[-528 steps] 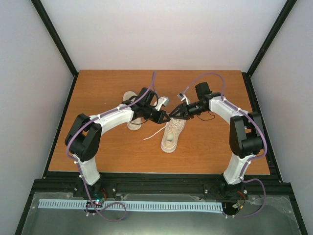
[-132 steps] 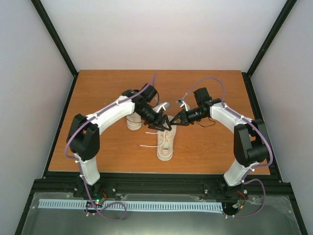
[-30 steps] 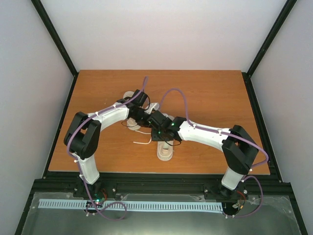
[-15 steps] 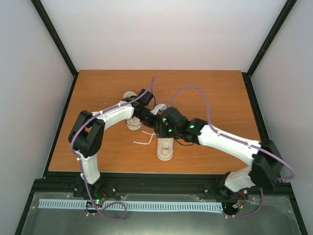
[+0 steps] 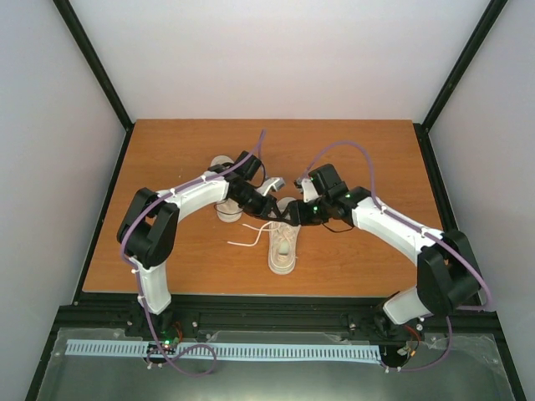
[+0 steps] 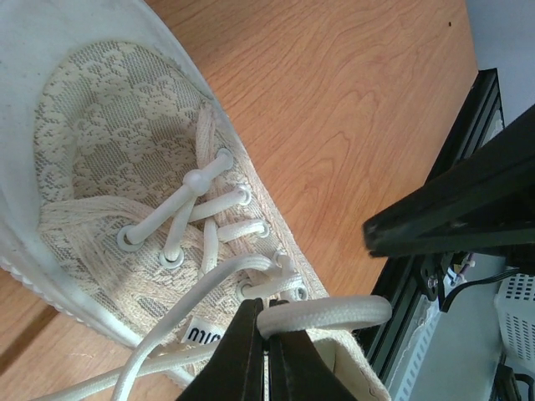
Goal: Tie the shoes
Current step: Wrap the shoelace around the shoelace.
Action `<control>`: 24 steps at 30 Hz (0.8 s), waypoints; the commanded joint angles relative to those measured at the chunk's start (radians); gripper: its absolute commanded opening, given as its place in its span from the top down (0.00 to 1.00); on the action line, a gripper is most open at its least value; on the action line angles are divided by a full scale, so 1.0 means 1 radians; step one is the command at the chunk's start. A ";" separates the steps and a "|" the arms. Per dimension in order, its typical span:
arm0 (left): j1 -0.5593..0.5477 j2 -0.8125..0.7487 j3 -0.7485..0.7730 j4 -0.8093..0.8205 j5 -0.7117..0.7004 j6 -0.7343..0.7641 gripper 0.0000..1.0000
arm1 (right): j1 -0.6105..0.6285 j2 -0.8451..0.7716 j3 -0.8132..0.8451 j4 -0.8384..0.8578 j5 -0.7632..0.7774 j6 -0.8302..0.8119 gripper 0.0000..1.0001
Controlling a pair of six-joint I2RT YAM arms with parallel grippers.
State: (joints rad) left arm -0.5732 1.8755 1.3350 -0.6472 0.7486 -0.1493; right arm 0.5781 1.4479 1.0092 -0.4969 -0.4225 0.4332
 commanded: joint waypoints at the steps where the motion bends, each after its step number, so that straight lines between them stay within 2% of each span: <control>1: 0.001 0.002 0.045 -0.001 -0.017 0.007 0.99 | -0.018 0.051 0.041 0.010 -0.099 -0.047 0.53; 8: 0.001 -0.001 0.044 -0.011 -0.027 0.010 0.99 | -0.028 0.072 0.053 0.028 -0.089 -0.045 0.62; 14: 0.001 -0.003 0.057 -0.028 -0.034 0.033 0.98 | -0.040 0.081 0.056 0.024 -0.083 -0.060 0.79; 24: 0.001 0.006 0.082 -0.043 -0.031 0.042 0.98 | -0.041 0.109 0.064 0.052 -0.114 -0.070 0.77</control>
State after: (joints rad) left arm -0.5732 1.8755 1.3758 -0.6731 0.7139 -0.1333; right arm 0.5434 1.5410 1.0424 -0.4736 -0.5175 0.3809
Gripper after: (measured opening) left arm 0.034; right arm 0.235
